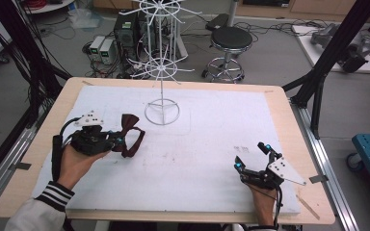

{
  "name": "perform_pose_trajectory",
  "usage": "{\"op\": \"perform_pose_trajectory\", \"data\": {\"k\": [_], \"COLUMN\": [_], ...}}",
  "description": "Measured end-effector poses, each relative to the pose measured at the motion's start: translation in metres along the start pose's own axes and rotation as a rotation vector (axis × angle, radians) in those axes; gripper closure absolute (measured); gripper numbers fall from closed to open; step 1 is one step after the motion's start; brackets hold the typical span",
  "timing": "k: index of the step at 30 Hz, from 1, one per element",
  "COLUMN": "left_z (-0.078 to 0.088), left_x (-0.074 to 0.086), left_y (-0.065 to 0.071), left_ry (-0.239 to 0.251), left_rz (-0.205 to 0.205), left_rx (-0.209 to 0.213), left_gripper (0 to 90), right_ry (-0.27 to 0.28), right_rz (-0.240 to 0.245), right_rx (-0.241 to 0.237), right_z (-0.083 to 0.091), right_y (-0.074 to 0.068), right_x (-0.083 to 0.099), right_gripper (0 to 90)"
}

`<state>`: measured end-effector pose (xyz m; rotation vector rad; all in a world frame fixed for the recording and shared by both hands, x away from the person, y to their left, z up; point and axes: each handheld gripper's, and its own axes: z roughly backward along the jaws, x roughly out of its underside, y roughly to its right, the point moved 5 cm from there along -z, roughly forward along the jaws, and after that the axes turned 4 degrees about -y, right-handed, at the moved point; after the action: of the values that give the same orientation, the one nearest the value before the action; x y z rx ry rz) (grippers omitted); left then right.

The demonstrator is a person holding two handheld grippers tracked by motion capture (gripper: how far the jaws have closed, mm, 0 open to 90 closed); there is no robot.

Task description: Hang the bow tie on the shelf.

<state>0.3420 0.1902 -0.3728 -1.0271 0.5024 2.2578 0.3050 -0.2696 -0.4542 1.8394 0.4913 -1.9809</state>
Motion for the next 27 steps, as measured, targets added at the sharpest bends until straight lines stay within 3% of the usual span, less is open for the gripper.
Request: {"op": "perform_pose_trajectory", "data": {"k": [14,21,27], "left_z": [0.012,0.015,0.014], "left_x": [-0.031,-0.049,-0.064], "left_y": [-0.02,-0.032,-0.038], "left_ry": [0.084,0.097,0.109], "left_rz": [0.029,0.012,0.01], "left_rx": [-0.065,-0.094,-0.093], "left_gripper": [76.2,76.2,76.2], "right_ry": [0.0,0.0,-0.001], "right_rz": [0.002,0.004,0.005], "right_rx": [0.002,-0.001,-0.001], "right_z": [0.0,0.0,0.0], "right_y": [0.0,0.0,0.0], "right_x": [0.0,0.0,0.0], "right_gripper": [2.7,2.7,2.7]}}
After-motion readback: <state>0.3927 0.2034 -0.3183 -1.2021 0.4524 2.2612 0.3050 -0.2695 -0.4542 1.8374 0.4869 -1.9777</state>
